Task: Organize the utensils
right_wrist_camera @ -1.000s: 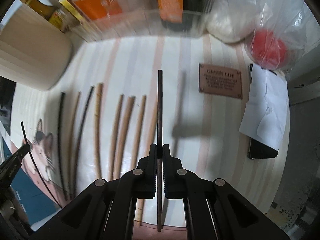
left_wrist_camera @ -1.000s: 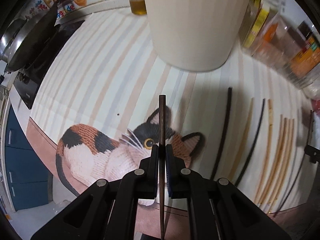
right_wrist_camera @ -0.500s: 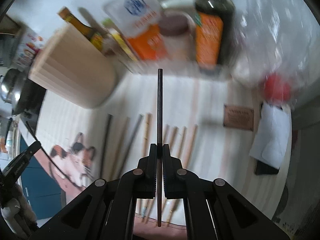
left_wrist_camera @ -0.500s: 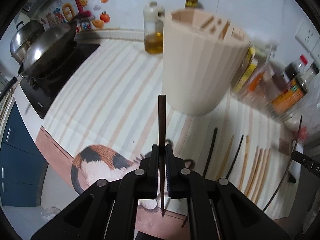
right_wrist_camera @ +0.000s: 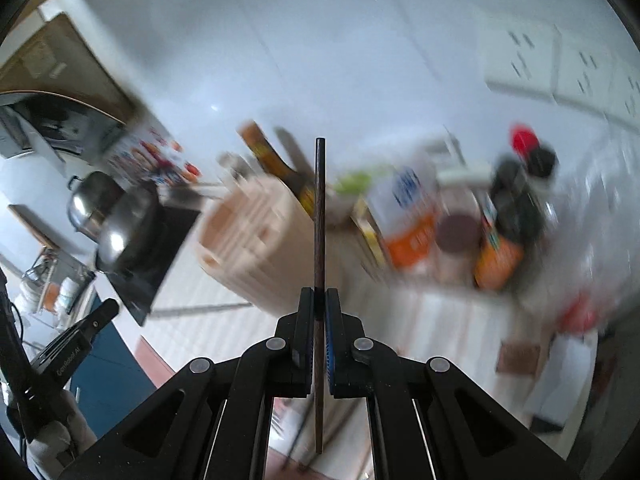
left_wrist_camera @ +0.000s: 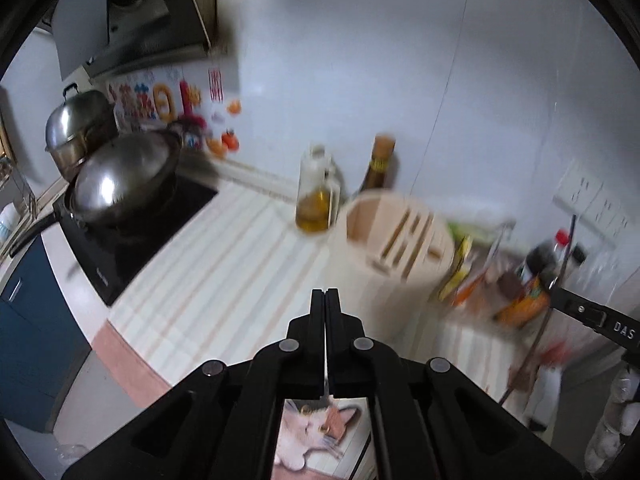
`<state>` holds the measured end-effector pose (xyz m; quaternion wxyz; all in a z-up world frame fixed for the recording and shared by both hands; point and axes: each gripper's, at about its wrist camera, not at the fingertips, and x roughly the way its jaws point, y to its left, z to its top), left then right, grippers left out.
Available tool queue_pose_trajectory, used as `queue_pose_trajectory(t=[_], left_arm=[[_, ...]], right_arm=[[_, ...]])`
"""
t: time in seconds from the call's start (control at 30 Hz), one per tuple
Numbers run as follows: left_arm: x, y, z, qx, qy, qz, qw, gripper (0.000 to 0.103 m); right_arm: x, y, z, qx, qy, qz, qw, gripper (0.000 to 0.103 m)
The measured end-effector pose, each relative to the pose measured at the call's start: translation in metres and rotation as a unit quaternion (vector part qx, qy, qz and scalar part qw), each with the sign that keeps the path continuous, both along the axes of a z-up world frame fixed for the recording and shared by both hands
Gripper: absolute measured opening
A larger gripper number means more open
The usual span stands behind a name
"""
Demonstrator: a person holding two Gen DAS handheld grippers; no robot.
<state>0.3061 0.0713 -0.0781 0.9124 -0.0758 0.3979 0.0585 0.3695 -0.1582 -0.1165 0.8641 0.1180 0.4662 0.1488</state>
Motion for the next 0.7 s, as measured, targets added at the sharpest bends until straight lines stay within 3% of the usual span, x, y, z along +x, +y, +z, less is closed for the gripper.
queue_pose_trajectory(t=[0.13, 0.27, 0.33, 0.4, 0.5, 0.6, 0.7], left_arm=[[0.002, 0.014, 0.022, -0.007, -0.023, 0.005, 0.9997, 0.000], [-0.001, 0.031, 0.013, -0.036, -0.009, -0.001, 0.9993, 0.004], [0.001, 0.039, -0.014, -0.047, 0.022, -0.012, 0.9986, 0.016], [0.006, 0.040, -0.046, -0.036, 0.062, -0.011, 0.9974, 0.058], [0.023, 0.039, -0.113, -0.022, 0.135, -0.032, 0.9901, 0.060], [0.043, 0.032, -0.185, -0.003, 0.219, -0.067, 0.9733, 0.060], [0.057, 0.026, -0.231, 0.016, 0.261, -0.087, 0.9612, 0.060]], right_arm=[[0.014, 0.017, 0.029, 0.002, -0.030, 0.013, 0.999, 0.005], [0.017, 0.030, 0.016, -0.010, -0.001, 0.027, 1.000, 0.005], [0.016, 0.033, -0.012, -0.014, 0.042, 0.032, 0.998, 0.005], [0.013, 0.037, -0.053, -0.029, 0.090, 0.028, 0.995, 0.005], [0.009, 0.038, -0.114, -0.045, 0.157, 0.016, 0.986, 0.005], [0.006, 0.037, -0.168, -0.056, 0.218, -0.003, 0.974, 0.005], [0.003, 0.034, -0.206, -0.075, 0.253, -0.021, 0.964, 0.005]])
